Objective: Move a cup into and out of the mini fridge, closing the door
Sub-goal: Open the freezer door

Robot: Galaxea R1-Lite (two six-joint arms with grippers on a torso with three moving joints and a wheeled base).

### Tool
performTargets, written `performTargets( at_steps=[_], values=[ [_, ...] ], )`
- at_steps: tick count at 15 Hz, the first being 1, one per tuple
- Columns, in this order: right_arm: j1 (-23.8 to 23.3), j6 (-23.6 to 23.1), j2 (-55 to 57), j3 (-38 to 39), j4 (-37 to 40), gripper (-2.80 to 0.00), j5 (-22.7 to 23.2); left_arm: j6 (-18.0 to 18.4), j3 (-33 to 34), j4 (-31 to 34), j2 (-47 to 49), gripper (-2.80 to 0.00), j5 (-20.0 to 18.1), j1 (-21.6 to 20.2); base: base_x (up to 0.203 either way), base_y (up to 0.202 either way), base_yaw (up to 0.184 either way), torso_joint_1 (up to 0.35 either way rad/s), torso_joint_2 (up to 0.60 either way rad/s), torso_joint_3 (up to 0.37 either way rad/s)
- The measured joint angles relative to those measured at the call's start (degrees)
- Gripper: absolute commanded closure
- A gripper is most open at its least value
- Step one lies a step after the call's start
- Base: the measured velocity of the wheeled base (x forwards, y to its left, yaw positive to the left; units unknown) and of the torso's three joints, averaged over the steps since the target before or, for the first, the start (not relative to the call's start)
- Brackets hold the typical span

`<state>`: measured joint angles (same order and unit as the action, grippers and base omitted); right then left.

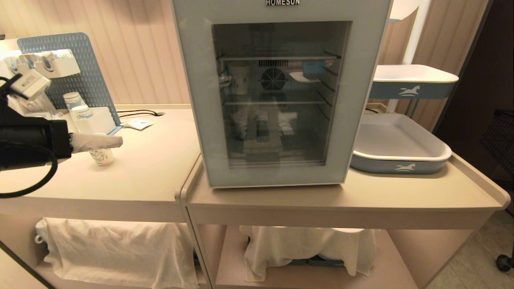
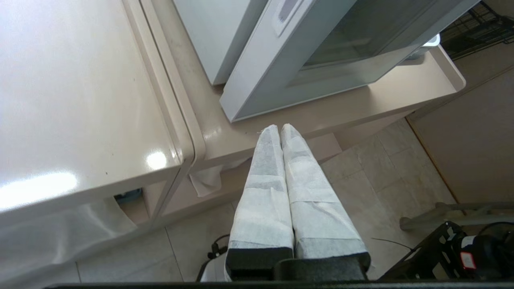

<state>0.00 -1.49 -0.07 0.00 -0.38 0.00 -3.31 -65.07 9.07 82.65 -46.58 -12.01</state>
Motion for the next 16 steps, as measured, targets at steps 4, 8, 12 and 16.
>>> performTargets(
  at_steps=[4,8,12,16],
  values=[
    [0.0,0.0,0.0,0.0,0.0,0.00,0.0,-0.1,-0.7,-0.1,3.6,0.00,-0.7,0.0,0.000,0.000,0.000,0.000,0.00,0.000],
    [0.0,0.0,0.0,0.0,0.0,0.00,0.0,-0.6,-1.3,-0.9,7.0,0.00,-2.2,1.3,0.000,0.000,0.000,0.000,0.00,0.000],
    [0.0,0.0,0.0,0.0,0.0,0.00,0.0,-0.6,-1.6,-8.3,10.2,0.00,-3.0,6.2,0.000,0.000,0.000,0.000,0.00,0.000],
    [0.0,0.0,0.0,0.0,0.0,0.00,0.0,-0.5,-2.2,-13.4,13.6,-2.80,-2.9,9.5,0.000,0.000,0.000,0.000,0.00,0.000]
  ],
)
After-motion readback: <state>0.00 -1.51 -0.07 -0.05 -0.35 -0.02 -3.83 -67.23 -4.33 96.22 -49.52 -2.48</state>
